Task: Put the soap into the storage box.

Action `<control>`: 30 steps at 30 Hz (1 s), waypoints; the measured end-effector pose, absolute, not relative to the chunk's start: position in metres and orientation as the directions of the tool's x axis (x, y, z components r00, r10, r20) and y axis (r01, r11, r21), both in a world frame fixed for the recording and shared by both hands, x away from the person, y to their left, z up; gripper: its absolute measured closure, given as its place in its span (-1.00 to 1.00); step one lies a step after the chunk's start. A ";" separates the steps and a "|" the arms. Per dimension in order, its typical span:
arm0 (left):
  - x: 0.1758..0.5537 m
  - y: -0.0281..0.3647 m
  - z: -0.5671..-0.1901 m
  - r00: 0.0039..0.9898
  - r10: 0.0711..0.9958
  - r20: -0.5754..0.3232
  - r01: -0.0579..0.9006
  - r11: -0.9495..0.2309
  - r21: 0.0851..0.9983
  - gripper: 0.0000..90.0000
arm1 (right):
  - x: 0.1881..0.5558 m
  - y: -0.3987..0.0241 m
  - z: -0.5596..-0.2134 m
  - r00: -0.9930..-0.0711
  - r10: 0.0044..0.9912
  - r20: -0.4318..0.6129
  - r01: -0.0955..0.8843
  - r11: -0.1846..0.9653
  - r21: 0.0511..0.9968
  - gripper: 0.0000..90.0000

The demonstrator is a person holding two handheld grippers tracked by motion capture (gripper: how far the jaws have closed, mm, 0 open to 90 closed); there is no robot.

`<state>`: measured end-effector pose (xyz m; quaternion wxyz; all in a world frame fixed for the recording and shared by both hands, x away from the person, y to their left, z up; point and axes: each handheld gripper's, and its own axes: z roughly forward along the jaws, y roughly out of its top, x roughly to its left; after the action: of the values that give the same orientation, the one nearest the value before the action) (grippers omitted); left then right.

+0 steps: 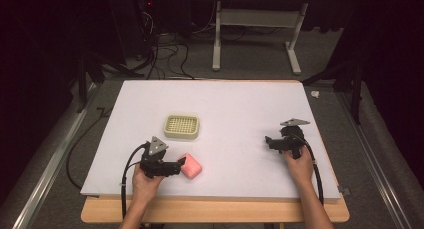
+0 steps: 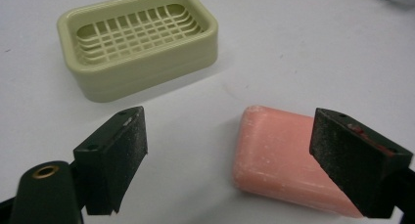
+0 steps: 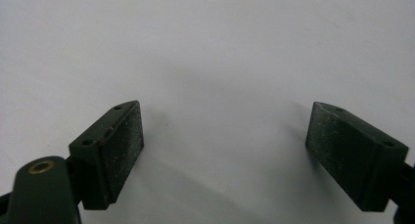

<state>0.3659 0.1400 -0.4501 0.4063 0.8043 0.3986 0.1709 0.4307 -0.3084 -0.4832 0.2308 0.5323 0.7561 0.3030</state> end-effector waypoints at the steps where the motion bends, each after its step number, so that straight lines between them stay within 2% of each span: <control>1: 0.365 0.137 -0.450 0.632 0.773 -0.049 0.500 -0.359 0.788 -0.67 | 0.431 -0.308 -0.483 -0.327 0.945 -0.026 0.665 0.250 0.704 -0.67; 30: 0.358 0.104 -0.465 0.707 0.705 -0.061 0.489 -0.425 0.762 -0.71 | 0.431 -0.308 -0.483 -0.327 0.945 -0.027 0.665 0.250 0.704 -0.67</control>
<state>0.3576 0.1040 -0.4645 0.3992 0.8332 0.3581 0.1351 0.4307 -0.3084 -0.4831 0.2309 0.5322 0.7561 0.3029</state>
